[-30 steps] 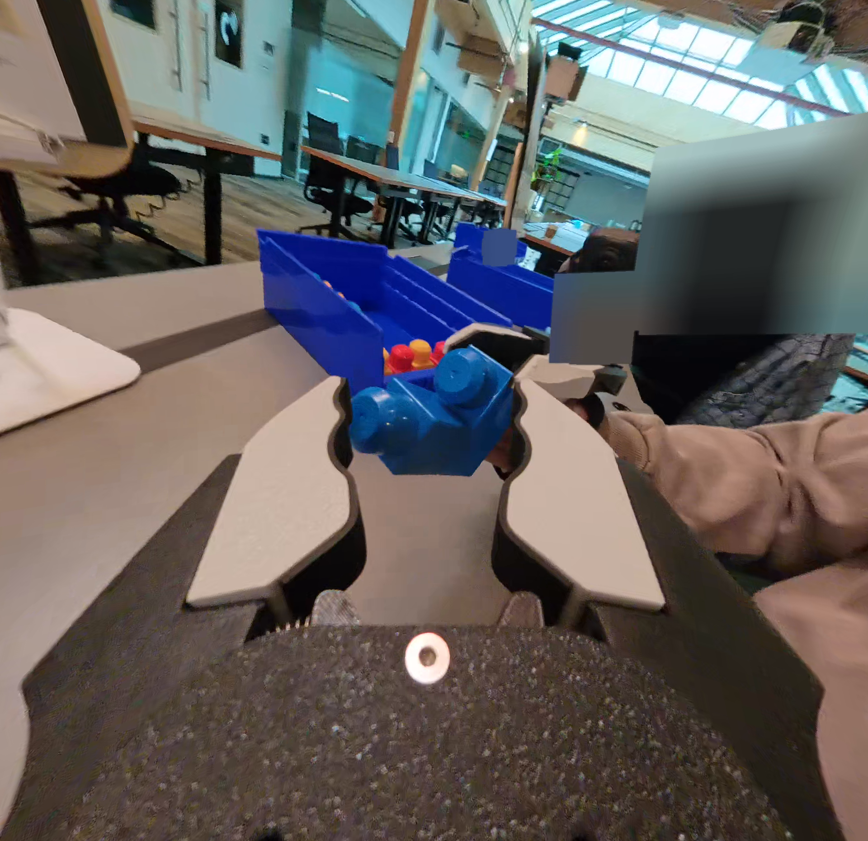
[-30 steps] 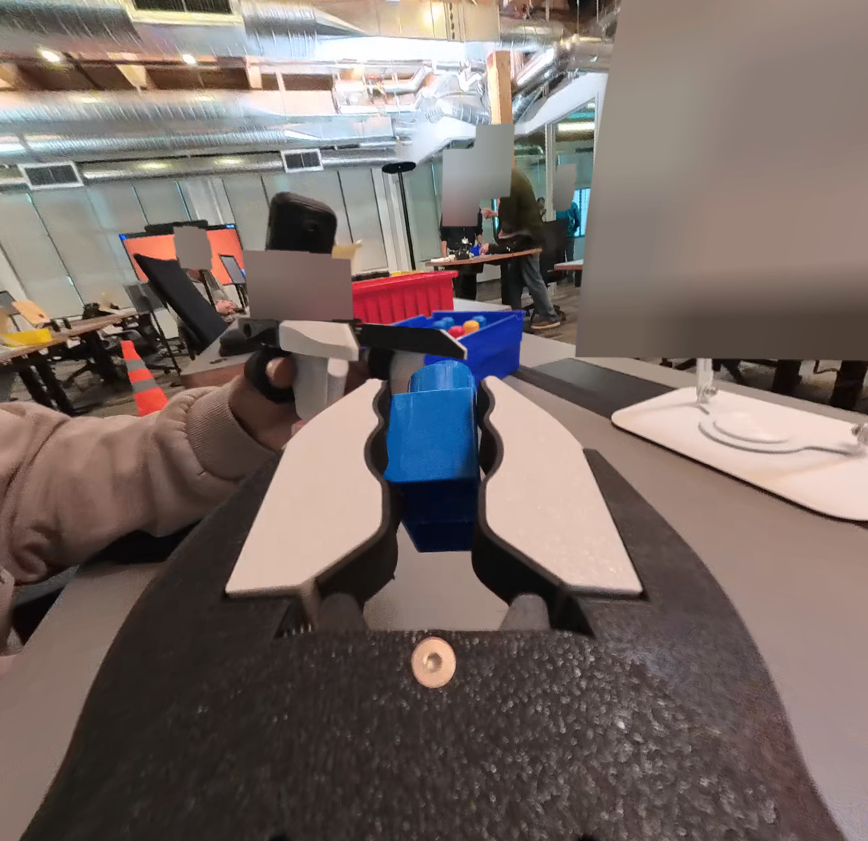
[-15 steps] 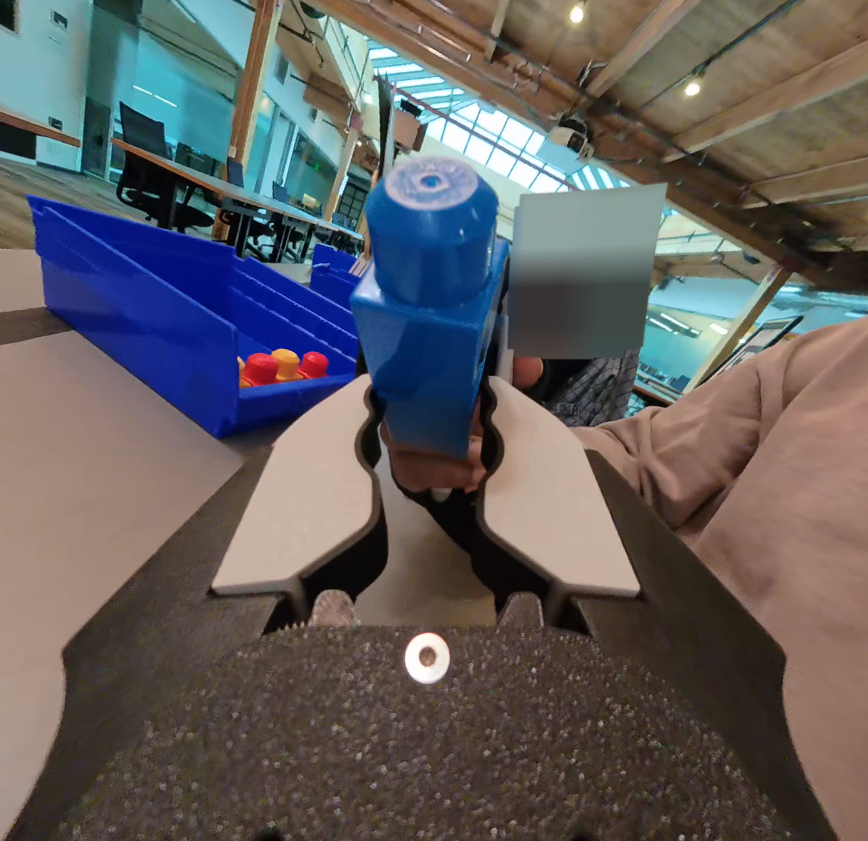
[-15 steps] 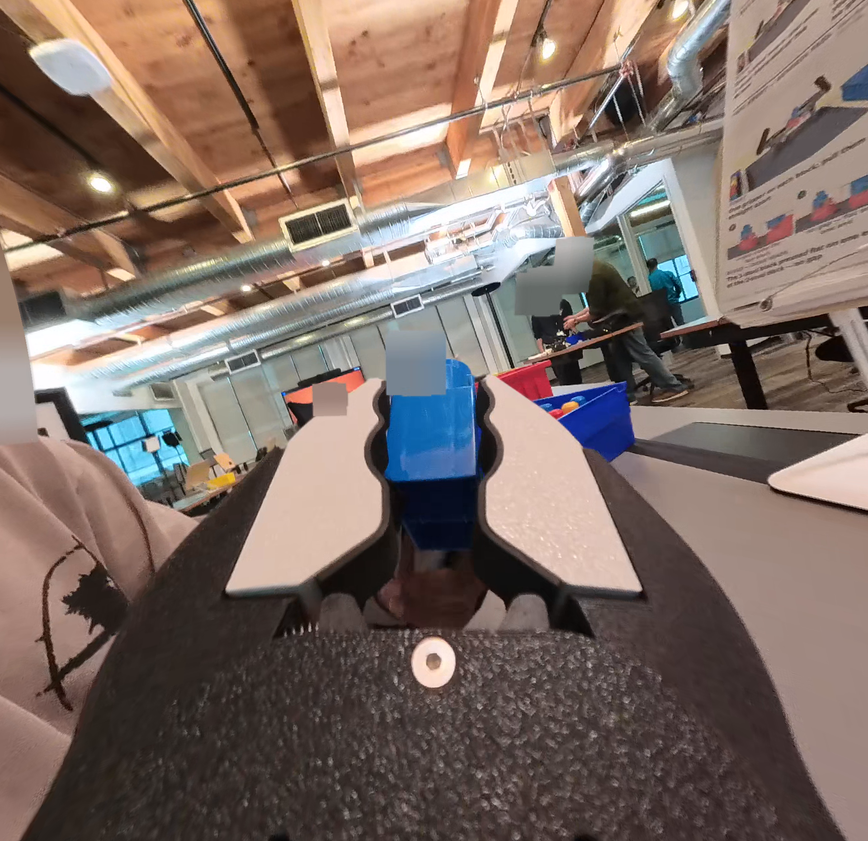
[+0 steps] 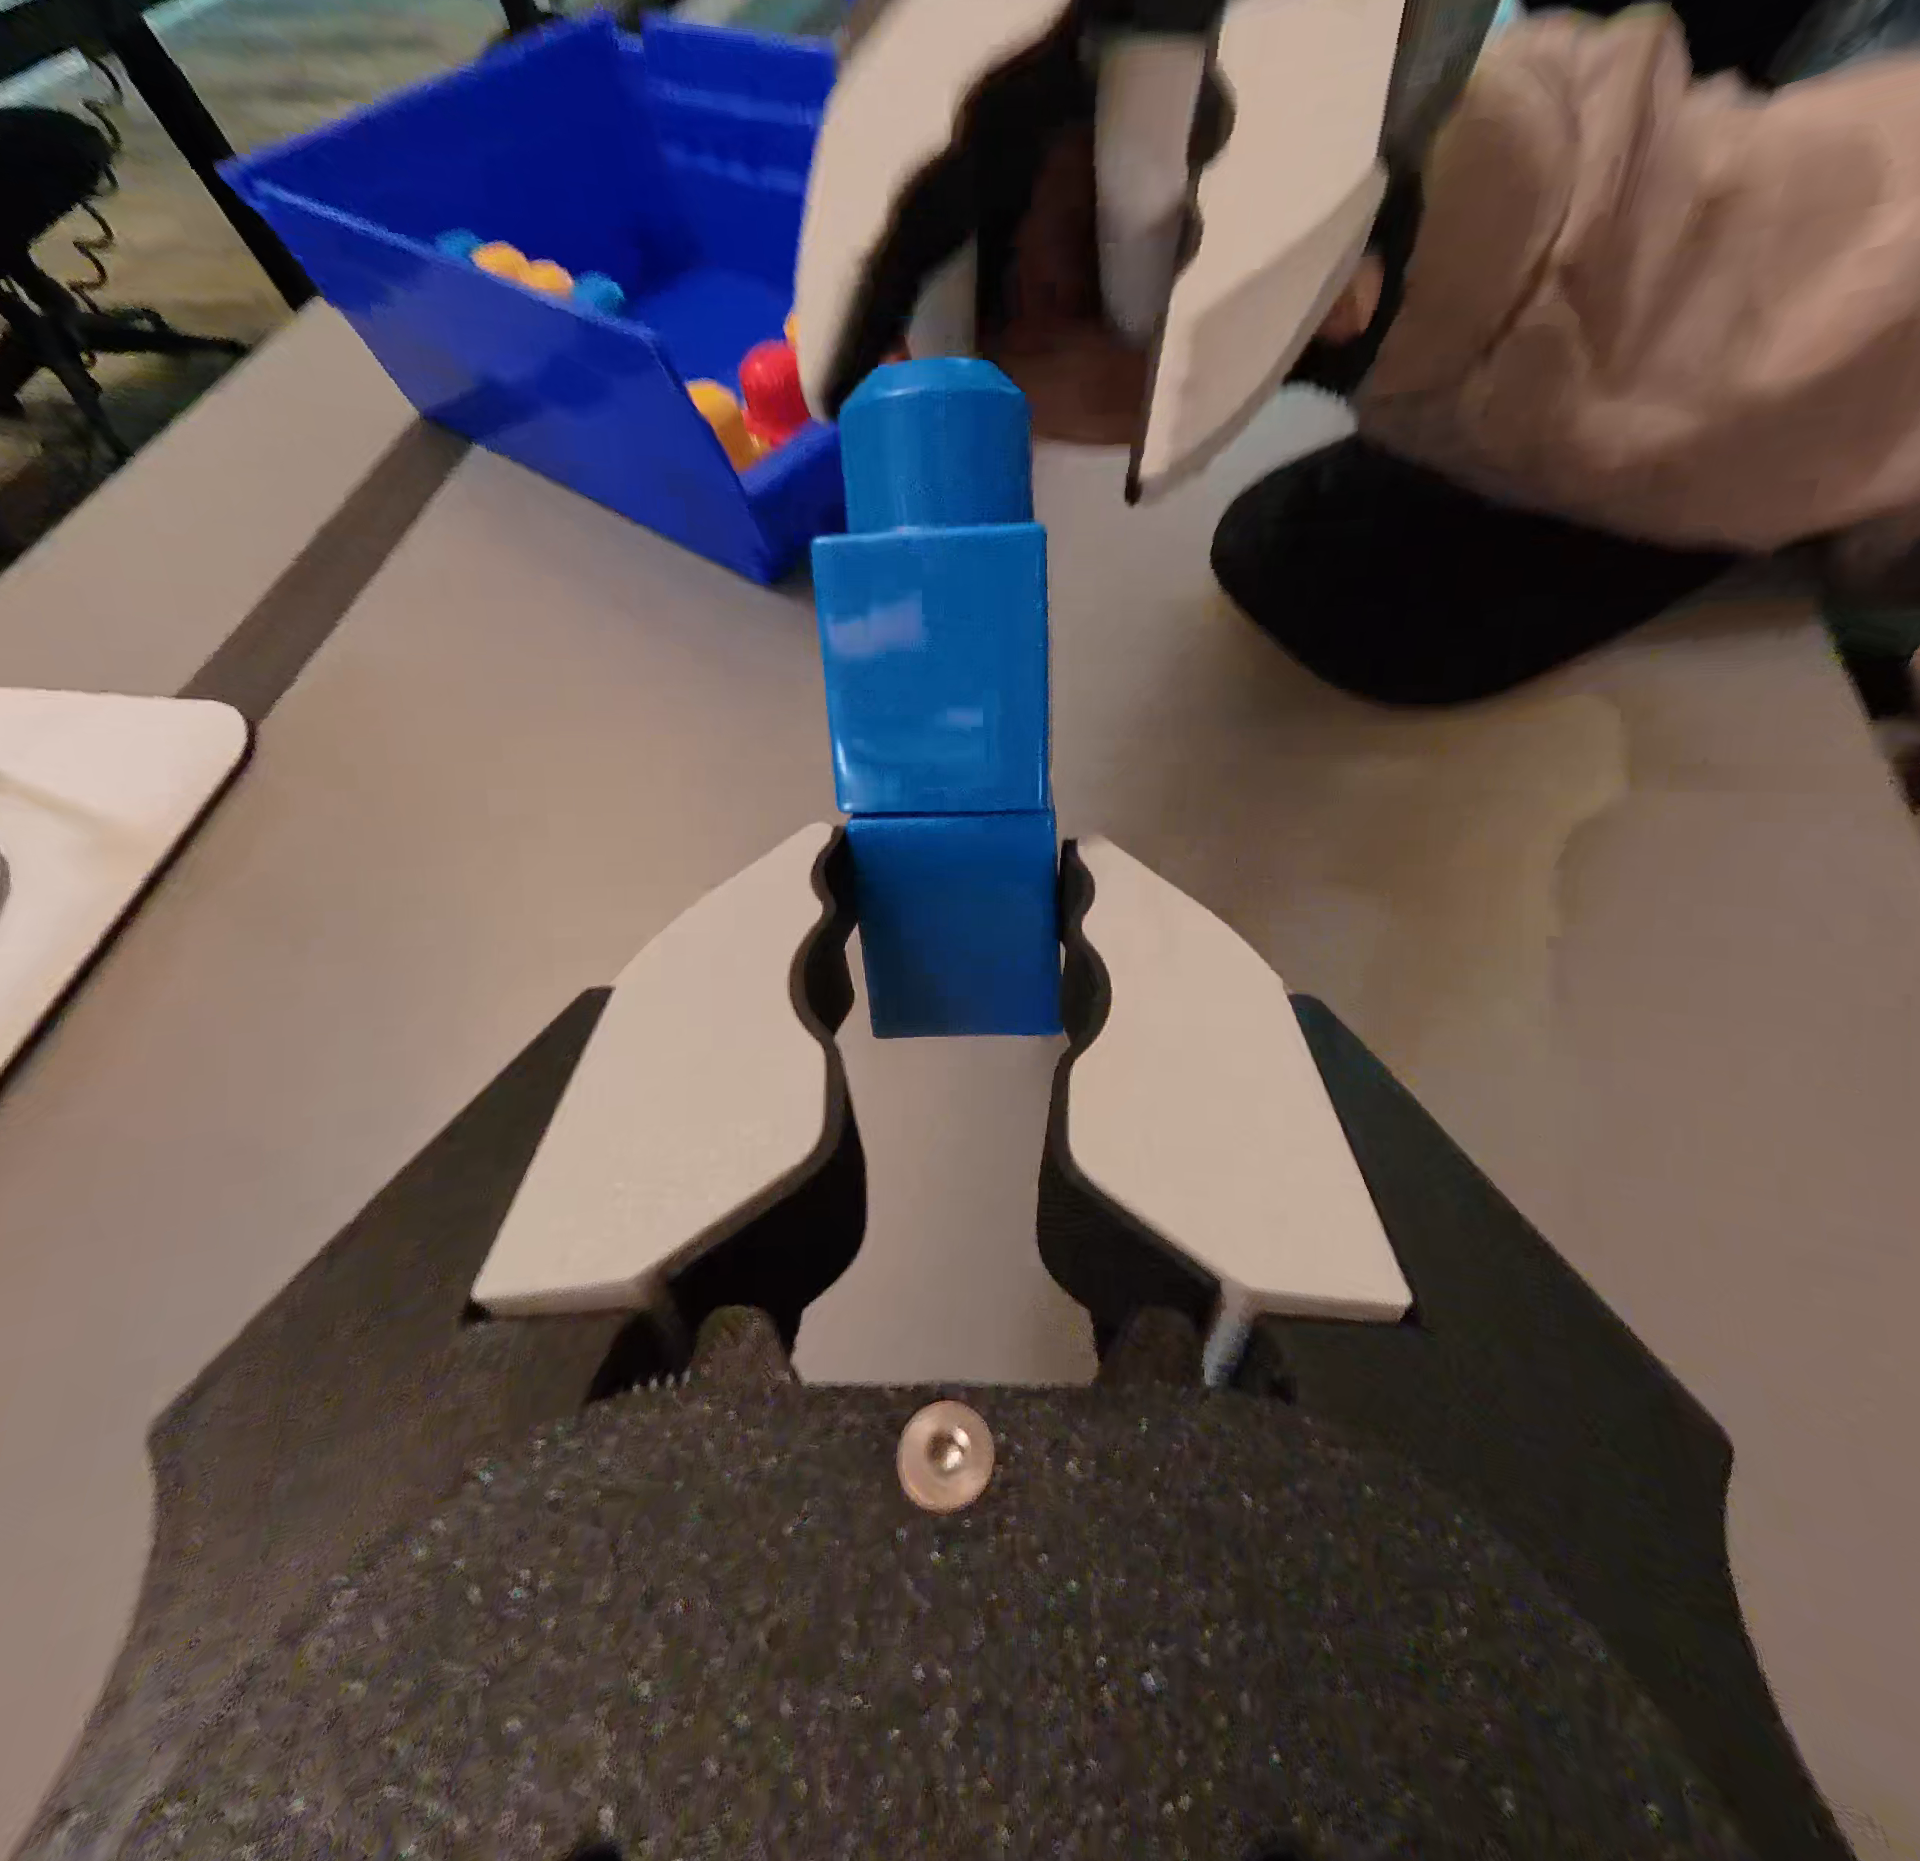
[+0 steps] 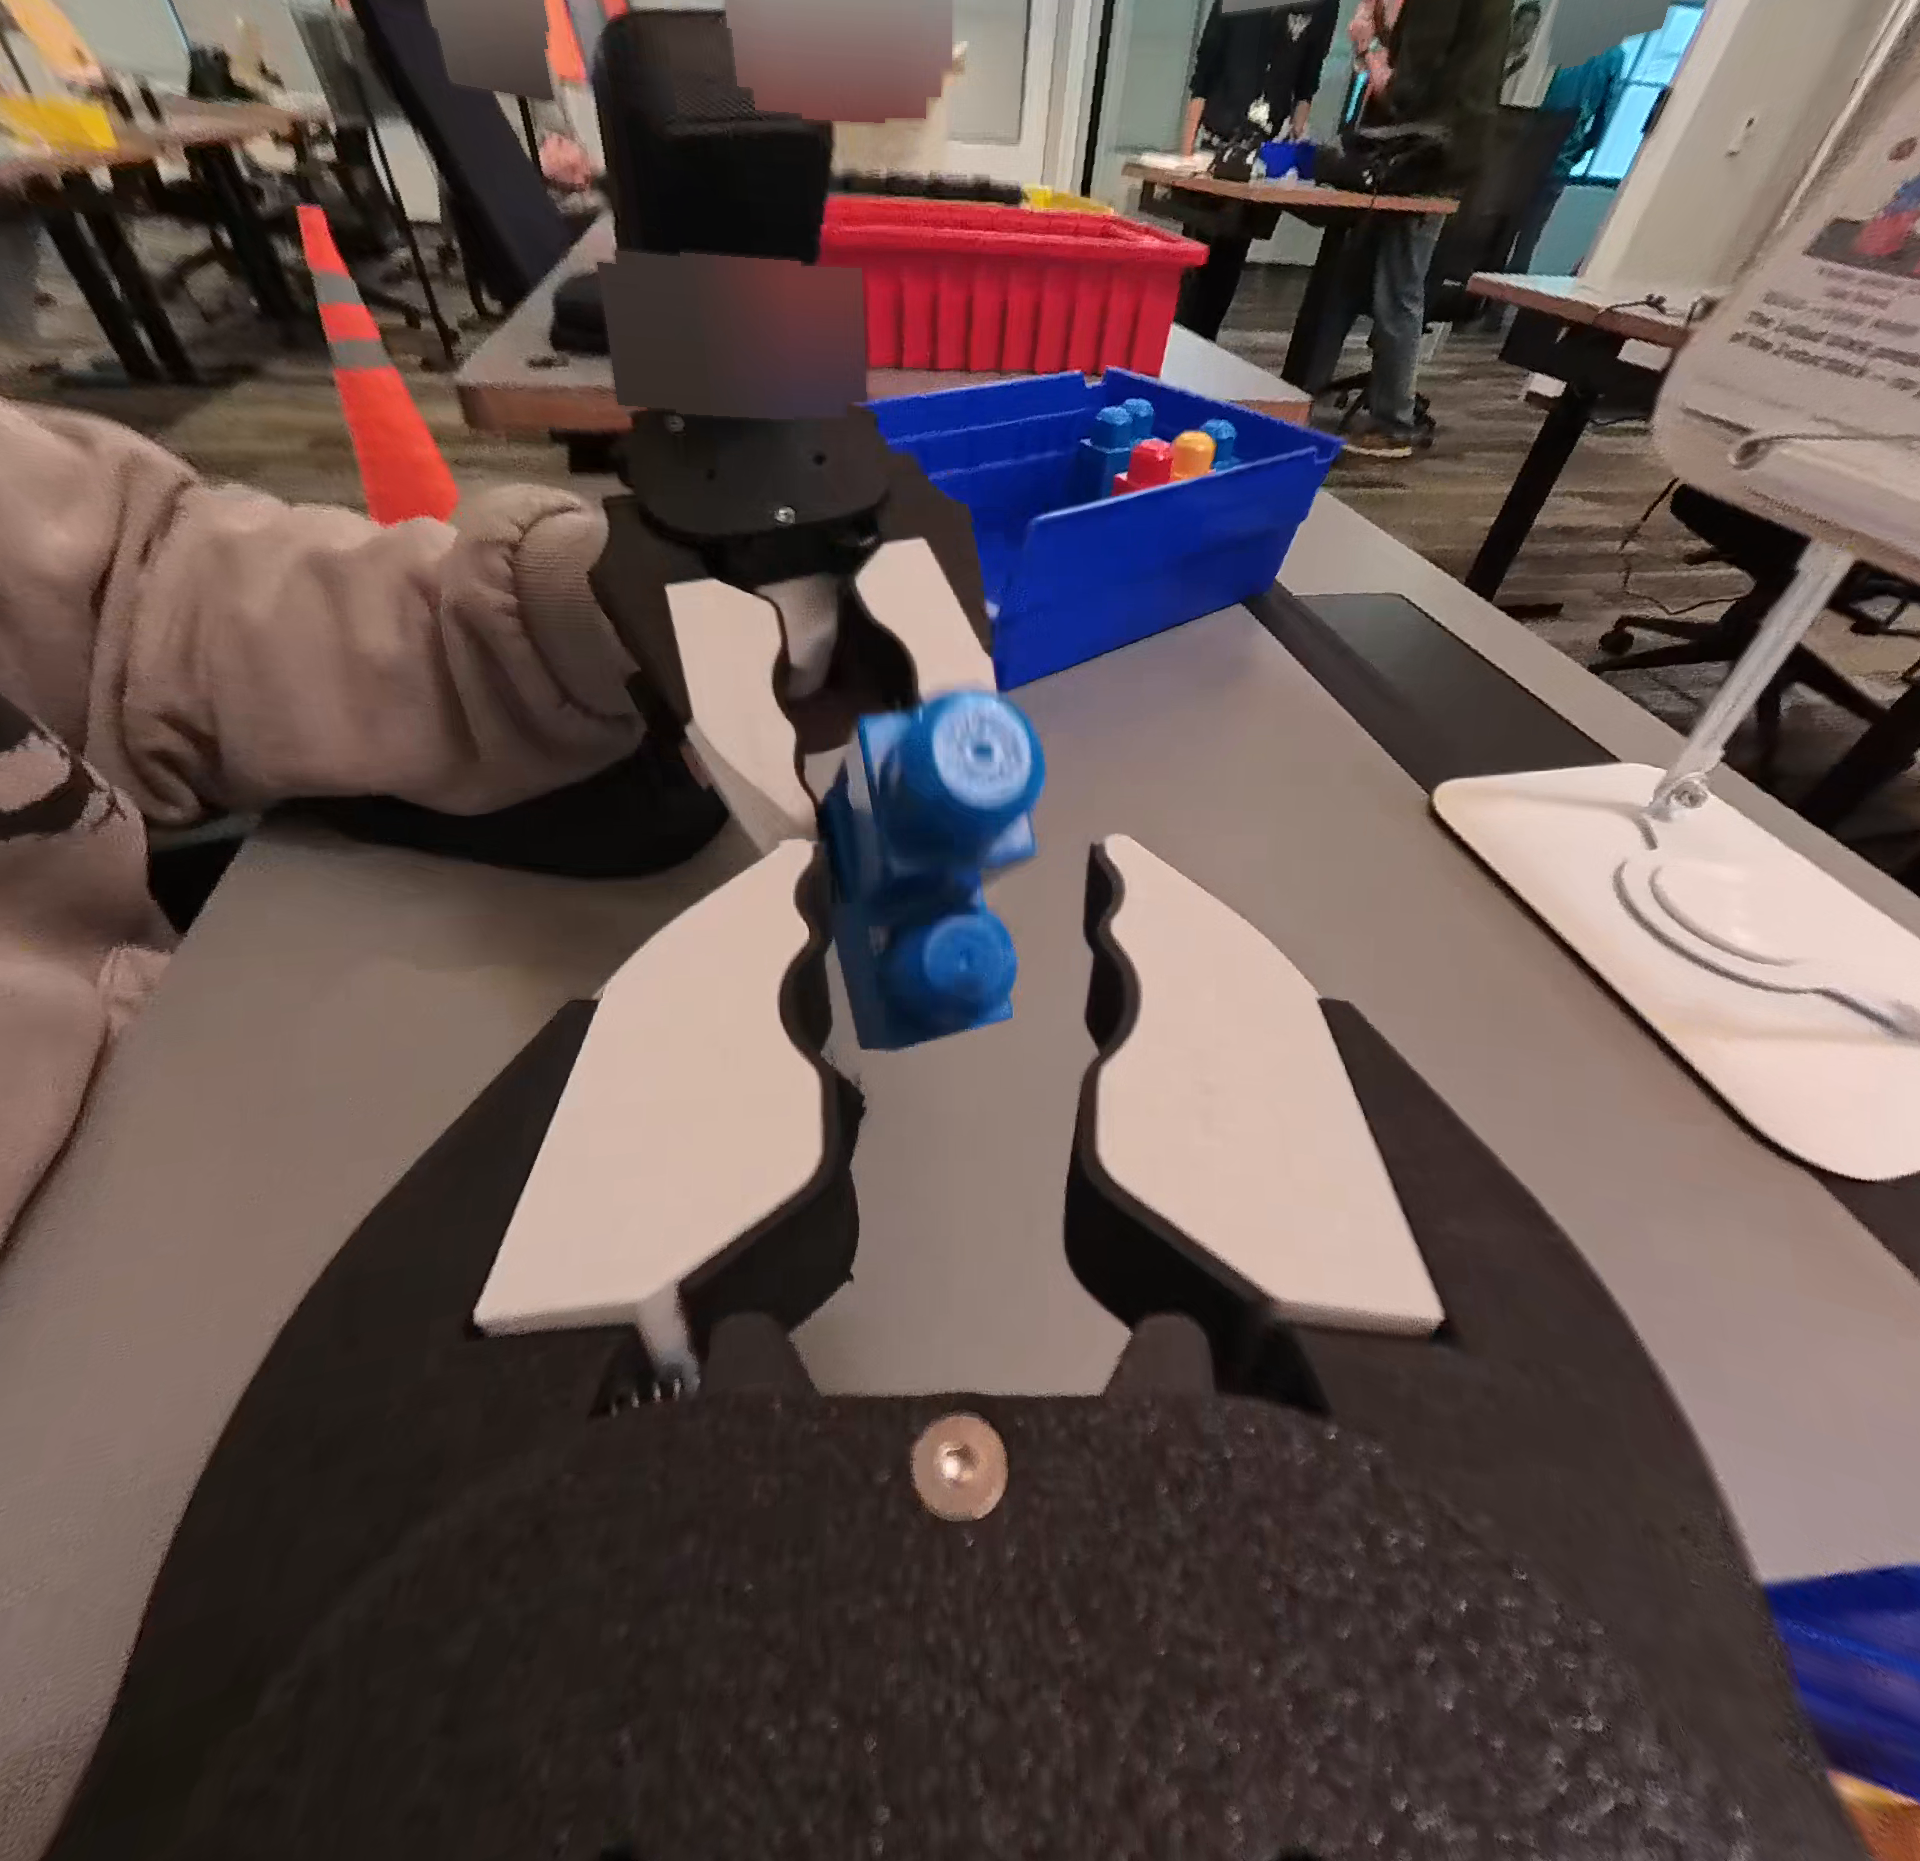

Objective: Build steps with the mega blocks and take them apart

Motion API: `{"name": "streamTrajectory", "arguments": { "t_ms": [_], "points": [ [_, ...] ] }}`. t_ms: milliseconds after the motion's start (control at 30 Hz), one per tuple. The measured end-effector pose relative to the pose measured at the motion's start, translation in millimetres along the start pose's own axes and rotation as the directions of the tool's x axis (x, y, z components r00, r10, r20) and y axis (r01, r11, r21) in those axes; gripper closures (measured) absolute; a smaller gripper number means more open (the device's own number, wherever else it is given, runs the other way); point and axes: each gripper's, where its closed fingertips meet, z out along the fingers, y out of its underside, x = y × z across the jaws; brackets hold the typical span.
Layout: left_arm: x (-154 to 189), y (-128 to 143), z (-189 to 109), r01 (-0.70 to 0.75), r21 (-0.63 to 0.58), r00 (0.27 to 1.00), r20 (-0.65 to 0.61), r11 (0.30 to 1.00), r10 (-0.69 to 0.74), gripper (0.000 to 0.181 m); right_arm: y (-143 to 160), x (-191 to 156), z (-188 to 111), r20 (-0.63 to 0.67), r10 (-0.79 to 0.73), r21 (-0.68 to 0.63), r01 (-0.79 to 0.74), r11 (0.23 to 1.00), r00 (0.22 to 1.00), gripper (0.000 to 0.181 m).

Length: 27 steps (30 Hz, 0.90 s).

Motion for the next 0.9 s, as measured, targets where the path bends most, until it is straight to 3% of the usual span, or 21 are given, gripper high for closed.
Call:
{"name": "streamTrajectory", "arguments": {
  "t_ms": [200, 233, 433, 533, 633, 700, 900],
  "points": [
    [18, 14, 16, -0.089, -0.113, 0.996, -0.039, 0.990, 0.085, 0.144, 31, -18, 11, 0.071, -0.093, -0.229, 0.108, 0.968, 0.993, 0.134],
    [18, 15, 16, -0.103, -0.125, 0.994, -0.036, 0.987, 0.099, 0.144, 38, -20, 13, 0.081, -0.108, -0.257, 0.125, 0.958, 0.991, 0.145],
    [24, -5, 8, -0.074, 0.010, 0.994, -0.075, 0.997, 0.074, 0.144, 25, -24, 9, 0.105, -0.089, -0.154, 0.104, 0.982, 0.991, 0.147],
    [24, -2, 6, -0.099, -0.014, 0.993, -0.072, 0.995, 0.098, 0.144, 16, -27, 1, 0.122, -0.084, -0.102, 0.097, 0.990, 0.989, 0.147],
    [12, 10, 0, -0.054, -0.023, 0.997, -0.050, 0.998, 0.053, 0.144, -19, -9, -41, 0.068, -0.062, 0.037, 0.060, 0.998, 0.996, 0.147],
    [5, 7, -6, -0.038, 0.004, 0.999, -0.031, 0.999, 0.038, 0.144, -34, 10, -76, -0.036, -0.093, 0.047, 0.094, 0.994, 0.995, 0.147],
    [2, 2, -9, -0.041, 0.037, 0.999, -0.008, 0.998, 0.041, 0.144, -26, 74, -148, -0.245, -0.169, -0.287, 0.095, 0.953, 0.955, 0.147]
  ]
}}
